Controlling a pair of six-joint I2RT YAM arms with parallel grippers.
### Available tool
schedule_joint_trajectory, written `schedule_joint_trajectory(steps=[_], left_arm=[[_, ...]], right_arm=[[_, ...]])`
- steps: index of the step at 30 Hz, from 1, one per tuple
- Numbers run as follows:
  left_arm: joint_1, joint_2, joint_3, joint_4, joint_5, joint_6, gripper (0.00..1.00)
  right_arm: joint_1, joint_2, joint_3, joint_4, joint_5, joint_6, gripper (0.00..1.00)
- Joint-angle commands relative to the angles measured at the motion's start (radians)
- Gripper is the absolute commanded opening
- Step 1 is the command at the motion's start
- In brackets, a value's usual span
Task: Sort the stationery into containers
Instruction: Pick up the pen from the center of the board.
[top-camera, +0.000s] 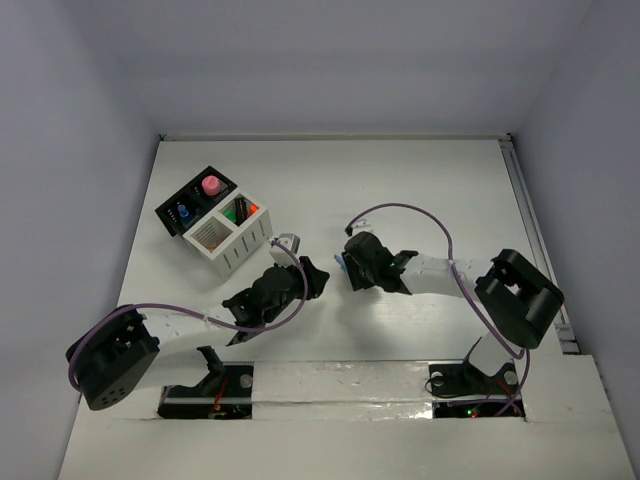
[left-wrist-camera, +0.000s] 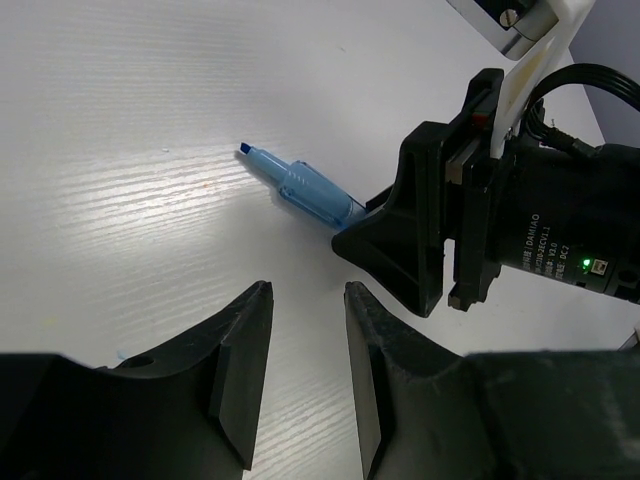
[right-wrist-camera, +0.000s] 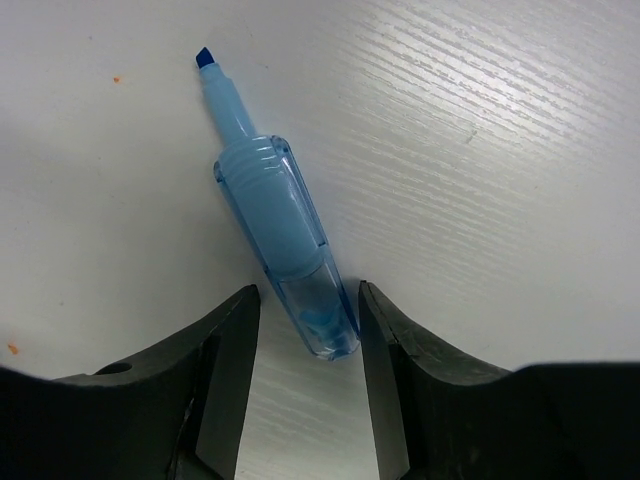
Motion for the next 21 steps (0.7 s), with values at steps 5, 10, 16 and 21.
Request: schedule_joint_trajectory(steps=[5,10,16,21], left_arm=[[0.005,-0.025,0.036,0.015,0.0,0.016,0.32],[0.005,-0.035,0.03,0.012,0.0,0.014,0.31],[0.005,-0.022,0.031,0.027,0.005,0.011,0.28],[0.014,0.007,0.056,0.07,0.021,0.005,0.29]], right_arm=[[0.022,0.013,-0.005,-0.124,-0.048,0.049,0.4],[0.022,0.003,-0.006,-0.132,-0.04,0.054,0.18],[0.022,-0.071,0.002,-0.17,-0.056,0.052,0.09],[0.022,-0.26,0.017,-0.189,-0.233,0.016,0.06]])
